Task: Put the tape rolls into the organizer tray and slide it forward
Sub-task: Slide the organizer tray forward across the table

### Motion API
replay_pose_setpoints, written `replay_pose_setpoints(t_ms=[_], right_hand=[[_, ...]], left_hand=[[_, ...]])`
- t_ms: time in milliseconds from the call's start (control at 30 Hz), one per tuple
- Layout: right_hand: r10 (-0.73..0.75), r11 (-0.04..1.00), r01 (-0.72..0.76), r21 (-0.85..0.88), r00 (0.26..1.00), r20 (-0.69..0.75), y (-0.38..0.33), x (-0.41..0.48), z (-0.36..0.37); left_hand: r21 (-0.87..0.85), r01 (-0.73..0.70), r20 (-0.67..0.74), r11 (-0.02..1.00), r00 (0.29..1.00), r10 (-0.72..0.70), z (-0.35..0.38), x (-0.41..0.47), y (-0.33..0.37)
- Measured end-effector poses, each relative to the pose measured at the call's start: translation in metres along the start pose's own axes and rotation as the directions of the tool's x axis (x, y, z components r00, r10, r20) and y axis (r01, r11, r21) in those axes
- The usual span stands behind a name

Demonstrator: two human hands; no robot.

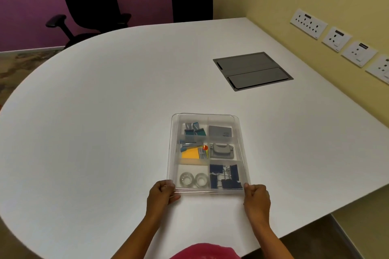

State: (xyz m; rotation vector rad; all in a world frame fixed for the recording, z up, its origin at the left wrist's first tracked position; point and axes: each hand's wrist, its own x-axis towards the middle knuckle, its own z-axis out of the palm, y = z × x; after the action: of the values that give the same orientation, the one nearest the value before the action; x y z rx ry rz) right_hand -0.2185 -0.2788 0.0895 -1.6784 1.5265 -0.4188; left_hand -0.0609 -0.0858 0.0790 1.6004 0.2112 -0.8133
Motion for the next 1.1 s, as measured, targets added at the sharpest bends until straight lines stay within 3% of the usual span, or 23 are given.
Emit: replay_pose_setpoints(t_ms=[133, 400, 500, 667, 867, 1100], right_hand=[[0.051, 0.997, -0.052, -0.056, 0.999, -0.018, 0.005, 0.006, 0.009], [0.158, 0.984, -0.158, 0.082, 0.987, 0.0, -0.005, 0.009, -0.002], [0.262, 0.952, -0.269, 0.144, 0.963, 0.069, -0.005, 0.017, -0.01], [0.425, 0.864, -0.479, 0.152, 0.858, 0.288, -0.012, 0.035, -0.019], [0.382, 0.905, -0.425, 0.035, 0.845, 0.376, -0.011, 0.045, -0.027], [0.286, 0.956, -0.291, -0.039, 0.89, 0.356, -0.025, 0.074, -0.021]], left_hand=[[0.057, -0.033, -0.045, 0.998, 0.998, 0.035, 0.002, 0.0, 0.003], [0.117, -0.016, -0.07, 0.993, 0.997, 0.024, 0.004, 0.009, 0.01], [0.128, 0.02, -0.057, 0.992, 0.998, -0.013, 0.004, 0.013, 0.01], [0.153, 0.091, 0.014, 0.984, 0.995, -0.095, 0.002, 0.022, 0.01], [0.187, 0.129, 0.137, 0.974, 0.978, -0.156, -0.009, 0.032, 0.016], [0.314, 0.05, 0.048, 0.948, 0.997, -0.068, 0.0, 0.05, 0.03]])
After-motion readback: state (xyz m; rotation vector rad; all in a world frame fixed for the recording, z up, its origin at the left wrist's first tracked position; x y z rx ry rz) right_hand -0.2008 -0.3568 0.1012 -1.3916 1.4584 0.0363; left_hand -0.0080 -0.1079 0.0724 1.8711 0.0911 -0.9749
